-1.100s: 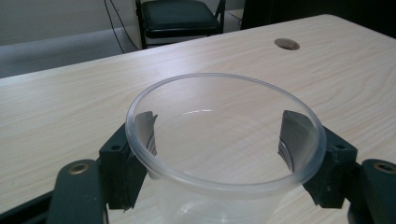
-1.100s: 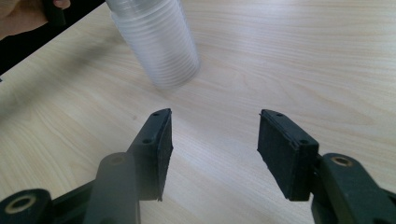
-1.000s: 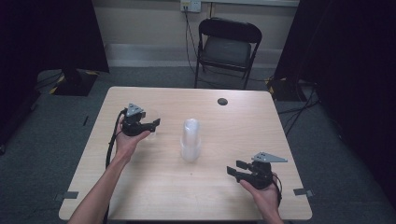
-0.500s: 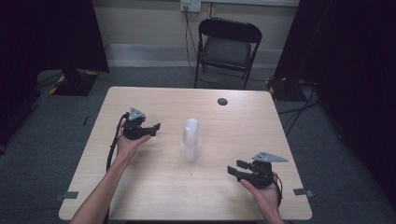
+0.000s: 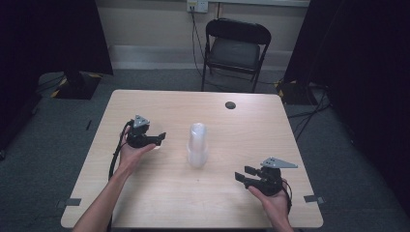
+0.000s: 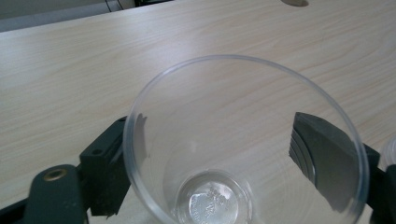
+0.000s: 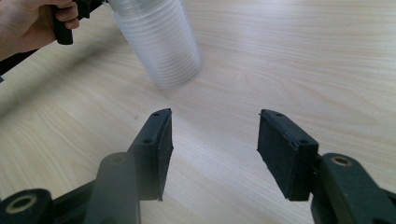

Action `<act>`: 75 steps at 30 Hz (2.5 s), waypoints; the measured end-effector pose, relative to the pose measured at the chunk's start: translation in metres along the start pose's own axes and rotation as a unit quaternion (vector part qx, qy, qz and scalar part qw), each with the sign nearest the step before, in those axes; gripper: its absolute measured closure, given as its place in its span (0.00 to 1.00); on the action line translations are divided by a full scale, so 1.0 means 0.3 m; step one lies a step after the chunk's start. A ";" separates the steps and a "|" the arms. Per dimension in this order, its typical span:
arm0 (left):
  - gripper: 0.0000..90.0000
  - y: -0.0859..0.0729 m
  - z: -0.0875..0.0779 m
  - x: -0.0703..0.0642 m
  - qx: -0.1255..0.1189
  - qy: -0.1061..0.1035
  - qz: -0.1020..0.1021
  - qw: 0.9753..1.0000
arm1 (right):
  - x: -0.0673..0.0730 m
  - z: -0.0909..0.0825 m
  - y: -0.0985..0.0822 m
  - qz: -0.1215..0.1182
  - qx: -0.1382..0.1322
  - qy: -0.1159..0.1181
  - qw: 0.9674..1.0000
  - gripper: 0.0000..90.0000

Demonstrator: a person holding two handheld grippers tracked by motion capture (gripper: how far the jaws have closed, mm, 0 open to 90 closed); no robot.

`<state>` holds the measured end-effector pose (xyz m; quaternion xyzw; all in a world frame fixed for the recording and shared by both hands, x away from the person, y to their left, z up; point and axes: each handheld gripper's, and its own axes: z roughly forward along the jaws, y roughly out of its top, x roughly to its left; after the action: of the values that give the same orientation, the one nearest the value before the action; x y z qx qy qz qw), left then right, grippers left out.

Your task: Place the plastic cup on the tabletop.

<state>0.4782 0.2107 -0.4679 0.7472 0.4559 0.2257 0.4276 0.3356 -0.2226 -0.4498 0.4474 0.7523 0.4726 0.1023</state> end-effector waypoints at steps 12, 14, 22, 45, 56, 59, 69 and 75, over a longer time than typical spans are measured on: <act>0.17 -0.015 -0.011 0.001 0.032 -0.012 0.004 0.999 | 0.000 -0.005 0.000 0.000 -0.002 -0.002 1.000 0.51; 0.17 -0.015 -0.022 0.004 0.030 -0.009 0.001 0.999 | -0.001 -0.006 0.000 0.000 -0.002 -0.002 1.000 0.51; 0.17 -0.008 -0.062 0.011 0.042 -0.014 -0.008 0.999 | -0.003 -0.005 0.002 0.002 -0.004 -0.003 1.000 0.51; 0.22 -0.039 -0.242 -0.007 0.064 -0.035 -0.011 0.997 | -0.036 -0.018 -0.002 0.011 -0.007 -0.017 1.000 0.50; 0.21 -0.057 -0.332 -0.079 0.058 -0.036 0.000 0.998 | -0.051 -0.025 -0.005 0.014 -0.007 -0.027 0.999 0.50; 0.18 -0.073 -0.358 -0.090 0.054 -0.048 0.011 0.997 | -0.054 -0.024 -0.006 0.016 -0.006 -0.029 0.999 0.50; 0.17 -0.155 -0.414 -0.175 0.087 -0.054 0.012 0.995 | -0.059 -0.024 -0.012 0.018 -0.004 -0.035 0.999 0.49; 0.18 -0.201 -0.429 -0.209 0.088 -0.068 0.011 0.994 | -0.069 -0.021 -0.019 0.020 -0.001 -0.042 0.999 0.49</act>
<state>0.3249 0.2248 -0.4472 0.8007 0.4355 0.1384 0.3873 0.3407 -0.2433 -0.4567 0.4814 0.7379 0.4562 0.1251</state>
